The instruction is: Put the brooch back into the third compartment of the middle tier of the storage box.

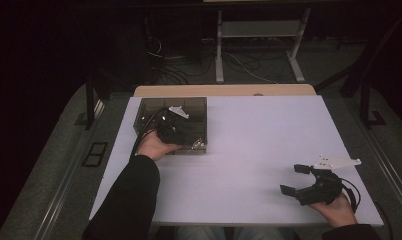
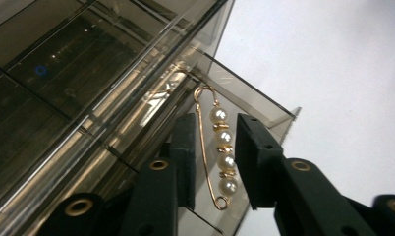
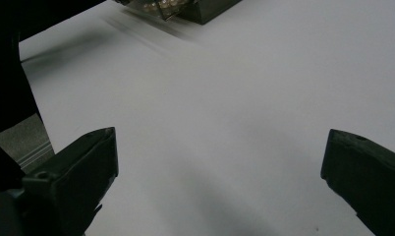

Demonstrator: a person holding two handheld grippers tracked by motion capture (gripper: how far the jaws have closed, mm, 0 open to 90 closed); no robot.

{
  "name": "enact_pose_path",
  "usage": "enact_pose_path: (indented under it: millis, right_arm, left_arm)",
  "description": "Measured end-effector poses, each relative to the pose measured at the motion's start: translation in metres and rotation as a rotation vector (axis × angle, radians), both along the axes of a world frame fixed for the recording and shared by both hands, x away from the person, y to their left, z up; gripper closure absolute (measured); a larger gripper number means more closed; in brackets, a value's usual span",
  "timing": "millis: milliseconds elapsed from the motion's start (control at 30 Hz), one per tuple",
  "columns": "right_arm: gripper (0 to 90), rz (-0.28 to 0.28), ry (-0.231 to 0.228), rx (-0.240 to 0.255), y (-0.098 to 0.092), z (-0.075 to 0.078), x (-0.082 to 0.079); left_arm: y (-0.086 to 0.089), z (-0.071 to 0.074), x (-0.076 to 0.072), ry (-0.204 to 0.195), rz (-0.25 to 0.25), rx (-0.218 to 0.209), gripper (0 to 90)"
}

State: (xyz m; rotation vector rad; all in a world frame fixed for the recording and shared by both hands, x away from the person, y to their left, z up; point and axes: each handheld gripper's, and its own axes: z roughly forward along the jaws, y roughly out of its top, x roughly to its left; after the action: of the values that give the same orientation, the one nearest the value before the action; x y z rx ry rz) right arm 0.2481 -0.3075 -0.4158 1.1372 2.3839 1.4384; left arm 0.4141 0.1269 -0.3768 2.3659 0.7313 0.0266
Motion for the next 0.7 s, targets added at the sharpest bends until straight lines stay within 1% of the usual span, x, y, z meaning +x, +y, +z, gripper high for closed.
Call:
enact_pose_path:
  millis: [67, 100, 200, 267, 367, 400, 567, 700]
  right_arm:
    - [0.3, 0.000, 0.000, 0.002, 0.000, 0.000, 0.000]
    - [0.3, 0.000, 0.001, 0.003, 0.000, 0.000, 0.000]
    - [0.3, 0.000, 0.001, 0.004, 0.000, 0.000, 0.000]
    - [0.3, 0.000, 0.001, 0.003, 0.000, 0.000, 0.000]
    - [0.3, 0.000, 0.001, 0.003, 0.000, 0.000, 0.000]
    - [0.3, -0.001, 0.001, 0.004, 0.000, 0.000, 0.000]
    - [0.3, 0.001, 0.001, 0.005, 0.000, 0.000, 0.000]
    - [0.3, 0.001, -0.001, 0.007, 0.000, 0.000, -0.001]
  left_arm:
    - [0.002, 0.003, -0.001, 0.001, -0.005, -0.010, 63.2]
    - [0.003, 0.004, -0.002, -0.005, -0.003, -0.008, 61.8]
    - [0.005, 0.008, -0.004, -0.009, 0.009, -0.023, 58.2]
    - [0.007, 0.010, -0.005, -0.008, 0.005, -0.028, 55.2]
    - [0.006, 0.012, -0.009, -0.021, 0.004, -0.035, 49.4]
    - [0.006, 0.013, -0.010, -0.014, 0.004, -0.038, 48.4]
    - [0.008, 0.018, -0.016, -0.015, -0.005, -0.057, 43.4]
    - [0.011, 0.022, -0.021, -0.032, -0.004, -0.080, 40.1]
